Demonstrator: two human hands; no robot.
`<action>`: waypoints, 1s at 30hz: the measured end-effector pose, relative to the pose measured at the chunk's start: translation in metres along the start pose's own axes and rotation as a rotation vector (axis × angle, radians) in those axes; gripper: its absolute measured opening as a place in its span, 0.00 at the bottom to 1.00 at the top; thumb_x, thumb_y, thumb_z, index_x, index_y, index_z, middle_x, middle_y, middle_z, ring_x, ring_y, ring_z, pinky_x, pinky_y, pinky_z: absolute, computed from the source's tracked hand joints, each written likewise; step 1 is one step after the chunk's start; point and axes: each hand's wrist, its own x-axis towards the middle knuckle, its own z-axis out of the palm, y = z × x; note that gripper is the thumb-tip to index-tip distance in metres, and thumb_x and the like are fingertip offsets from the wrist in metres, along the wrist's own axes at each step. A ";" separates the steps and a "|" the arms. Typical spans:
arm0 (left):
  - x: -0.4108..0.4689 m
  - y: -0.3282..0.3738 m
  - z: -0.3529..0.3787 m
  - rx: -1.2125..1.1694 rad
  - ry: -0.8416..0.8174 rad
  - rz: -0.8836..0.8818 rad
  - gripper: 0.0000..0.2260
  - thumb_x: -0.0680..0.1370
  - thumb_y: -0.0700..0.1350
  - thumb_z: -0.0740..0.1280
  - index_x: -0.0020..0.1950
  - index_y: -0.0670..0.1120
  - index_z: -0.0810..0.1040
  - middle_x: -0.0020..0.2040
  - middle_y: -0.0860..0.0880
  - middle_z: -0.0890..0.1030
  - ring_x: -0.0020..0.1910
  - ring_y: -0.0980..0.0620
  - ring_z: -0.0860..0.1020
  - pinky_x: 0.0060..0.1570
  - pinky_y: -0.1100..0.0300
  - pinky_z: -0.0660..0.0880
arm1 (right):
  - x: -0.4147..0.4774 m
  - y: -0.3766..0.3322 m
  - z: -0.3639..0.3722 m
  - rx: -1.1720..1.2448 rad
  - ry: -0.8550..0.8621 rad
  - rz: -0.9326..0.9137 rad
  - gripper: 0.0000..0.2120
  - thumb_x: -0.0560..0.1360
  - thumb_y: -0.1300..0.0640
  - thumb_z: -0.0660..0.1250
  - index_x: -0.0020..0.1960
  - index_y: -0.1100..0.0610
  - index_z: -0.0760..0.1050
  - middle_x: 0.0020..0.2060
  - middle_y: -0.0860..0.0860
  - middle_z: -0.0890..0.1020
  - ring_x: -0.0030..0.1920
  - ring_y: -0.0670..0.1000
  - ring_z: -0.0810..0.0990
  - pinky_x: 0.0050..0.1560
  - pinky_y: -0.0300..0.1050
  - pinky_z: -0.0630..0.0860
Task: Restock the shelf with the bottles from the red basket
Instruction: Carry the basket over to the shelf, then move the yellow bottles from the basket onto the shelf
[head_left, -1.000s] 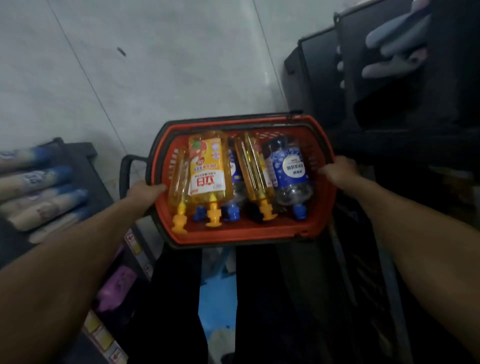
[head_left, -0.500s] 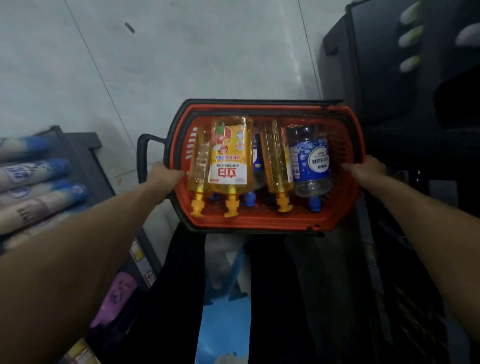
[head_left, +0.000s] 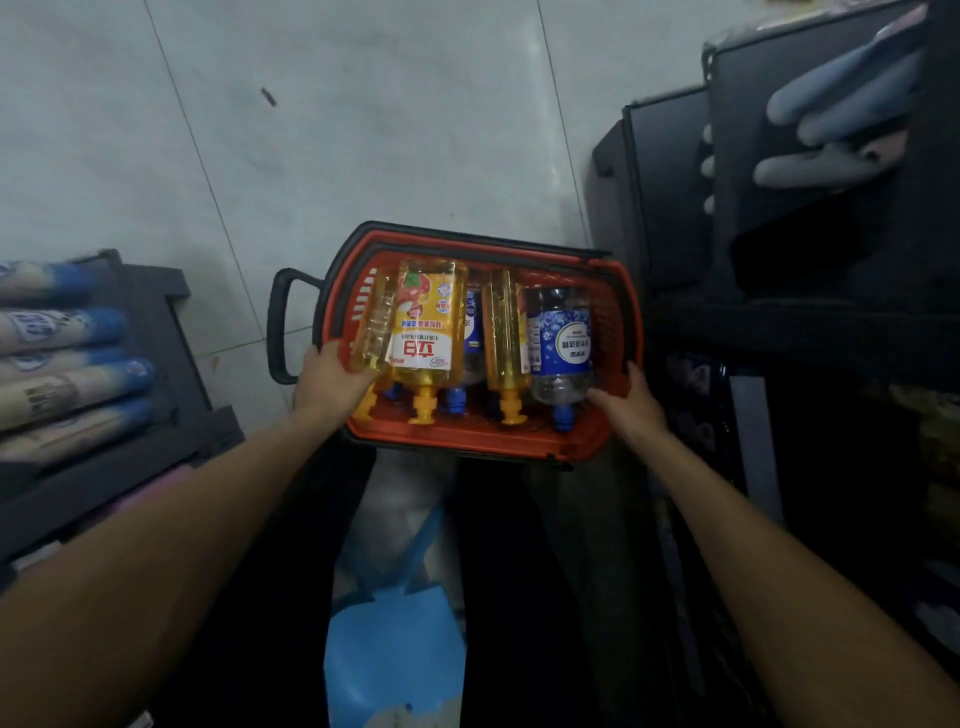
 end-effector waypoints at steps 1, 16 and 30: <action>-0.019 0.010 -0.001 -0.027 -0.015 0.006 0.23 0.74 0.56 0.74 0.66 0.49 0.77 0.56 0.51 0.82 0.55 0.46 0.82 0.56 0.50 0.78 | -0.009 0.001 -0.001 -0.008 -0.016 -0.006 0.31 0.74 0.51 0.75 0.74 0.46 0.68 0.61 0.47 0.79 0.60 0.52 0.78 0.61 0.48 0.74; -0.039 -0.011 0.078 0.659 0.193 0.721 0.27 0.80 0.56 0.68 0.75 0.44 0.70 0.73 0.38 0.70 0.70 0.38 0.73 0.66 0.42 0.73 | -0.027 0.062 0.069 -0.359 0.114 -0.428 0.30 0.78 0.51 0.69 0.77 0.51 0.65 0.72 0.52 0.72 0.71 0.53 0.71 0.70 0.52 0.71; 0.006 0.060 0.173 0.901 0.413 0.908 0.39 0.77 0.73 0.54 0.83 0.53 0.55 0.76 0.41 0.65 0.78 0.39 0.61 0.74 0.24 0.50 | 0.043 0.101 0.084 -0.773 0.316 -0.691 0.34 0.77 0.46 0.66 0.79 0.56 0.61 0.74 0.63 0.66 0.73 0.64 0.67 0.71 0.61 0.69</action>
